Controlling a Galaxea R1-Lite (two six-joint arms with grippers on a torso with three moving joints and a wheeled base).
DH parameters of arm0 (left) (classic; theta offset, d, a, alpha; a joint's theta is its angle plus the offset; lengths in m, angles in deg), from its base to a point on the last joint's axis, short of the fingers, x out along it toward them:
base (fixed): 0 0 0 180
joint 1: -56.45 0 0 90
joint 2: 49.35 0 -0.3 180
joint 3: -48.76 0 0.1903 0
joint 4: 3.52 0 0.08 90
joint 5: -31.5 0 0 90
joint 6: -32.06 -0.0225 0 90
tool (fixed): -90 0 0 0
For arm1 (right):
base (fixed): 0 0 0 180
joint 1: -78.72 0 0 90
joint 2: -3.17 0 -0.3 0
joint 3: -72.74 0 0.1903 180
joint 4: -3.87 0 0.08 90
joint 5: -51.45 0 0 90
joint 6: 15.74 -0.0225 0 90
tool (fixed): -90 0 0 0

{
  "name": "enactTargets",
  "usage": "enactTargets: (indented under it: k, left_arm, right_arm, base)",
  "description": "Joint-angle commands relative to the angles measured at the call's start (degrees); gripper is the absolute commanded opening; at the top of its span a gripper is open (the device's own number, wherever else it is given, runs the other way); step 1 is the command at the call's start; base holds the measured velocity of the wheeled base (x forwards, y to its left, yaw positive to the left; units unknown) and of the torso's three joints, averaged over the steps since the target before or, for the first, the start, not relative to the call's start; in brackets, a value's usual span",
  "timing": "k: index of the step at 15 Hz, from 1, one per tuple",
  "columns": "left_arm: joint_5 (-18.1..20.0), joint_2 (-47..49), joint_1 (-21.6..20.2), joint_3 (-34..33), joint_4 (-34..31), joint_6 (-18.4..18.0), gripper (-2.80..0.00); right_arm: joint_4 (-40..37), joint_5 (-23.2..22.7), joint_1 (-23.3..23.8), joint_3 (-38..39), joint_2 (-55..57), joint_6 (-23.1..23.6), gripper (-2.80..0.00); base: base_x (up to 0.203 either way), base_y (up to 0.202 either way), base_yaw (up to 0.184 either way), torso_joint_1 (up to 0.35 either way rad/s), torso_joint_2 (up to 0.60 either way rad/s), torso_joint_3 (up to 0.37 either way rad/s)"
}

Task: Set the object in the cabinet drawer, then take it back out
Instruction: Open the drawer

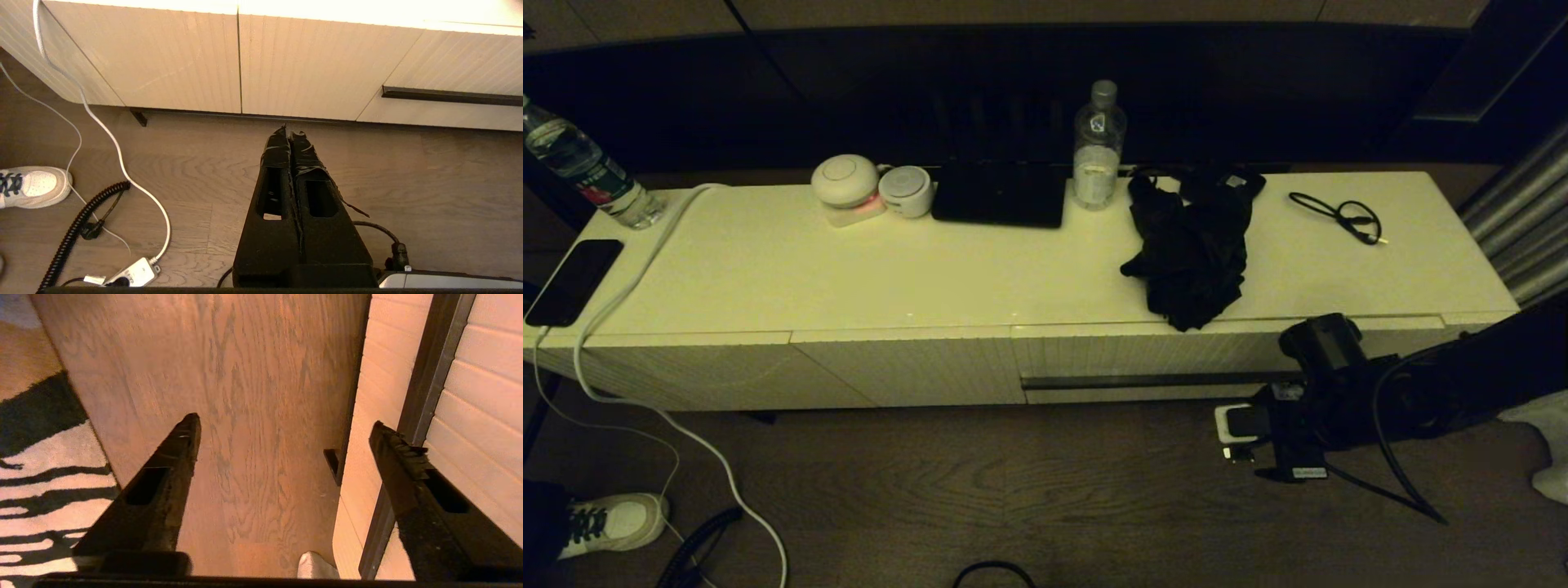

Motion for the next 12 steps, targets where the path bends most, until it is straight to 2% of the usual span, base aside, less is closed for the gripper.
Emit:
enactTargets:
  k: [1,6,12]
  left_arm:
    - [-0.04,-0.09,0.01,0.00,0.02,0.05,-2.80]
    - [-0.04,-0.09,-0.02,-0.06,0.02,0.05,-2.80]
    - [-0.04,-0.09,-0.02,0.00,0.02,0.05,-2.80]
  right_arm:
    - [-0.36,-0.02,0.45,-1.78,1.50,0.02,0.00]
    - [-5.97,-0.44,0.62,-5.63,0.98,0.34,0.00]
    - [-5.55,-0.44,0.63,-9.12,4.78,-0.11,0.00]
  base:
    - [0.000,0.000,0.000,0.000,0.00,0.000]
    - [0.000,0.000,0.000,0.000,0.00,0.000]
    - [0.000,0.000,0.000,0.000,0.00,0.000]
